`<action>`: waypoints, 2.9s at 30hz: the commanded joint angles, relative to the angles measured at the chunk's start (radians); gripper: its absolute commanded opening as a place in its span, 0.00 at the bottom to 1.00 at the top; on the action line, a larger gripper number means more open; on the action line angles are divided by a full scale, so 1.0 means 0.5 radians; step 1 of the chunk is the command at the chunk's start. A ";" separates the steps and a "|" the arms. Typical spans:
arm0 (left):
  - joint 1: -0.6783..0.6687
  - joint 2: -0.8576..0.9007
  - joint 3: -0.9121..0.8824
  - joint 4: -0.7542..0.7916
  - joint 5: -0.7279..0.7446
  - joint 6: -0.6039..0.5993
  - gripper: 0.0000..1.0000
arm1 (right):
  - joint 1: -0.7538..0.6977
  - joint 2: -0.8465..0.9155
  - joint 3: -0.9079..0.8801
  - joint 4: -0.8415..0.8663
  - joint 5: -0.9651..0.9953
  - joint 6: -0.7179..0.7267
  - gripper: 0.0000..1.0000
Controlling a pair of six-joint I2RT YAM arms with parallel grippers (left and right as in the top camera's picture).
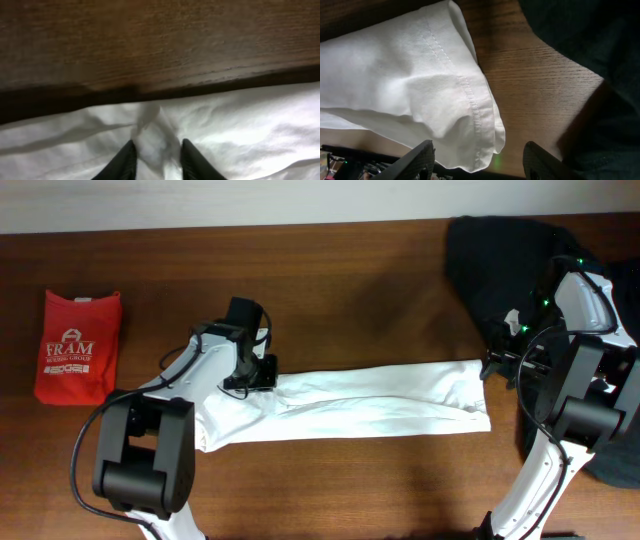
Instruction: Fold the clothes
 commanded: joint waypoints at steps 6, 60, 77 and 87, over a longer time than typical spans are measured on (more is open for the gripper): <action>-0.010 -0.005 0.008 -0.005 0.254 -0.001 0.01 | 0.011 -0.079 -0.008 -0.008 -0.026 -0.025 0.61; -0.183 -0.215 0.108 -0.333 0.348 -0.043 0.35 | 0.011 -0.079 -0.008 -0.017 -0.024 -0.027 0.61; -0.045 -0.214 -0.356 -0.307 0.172 0.011 0.13 | 0.011 -0.079 -0.009 -0.087 -0.024 -0.027 0.61; 0.114 -0.298 0.104 -0.440 0.190 0.089 0.39 | 0.011 -0.079 -0.017 -0.143 -0.082 -0.156 0.66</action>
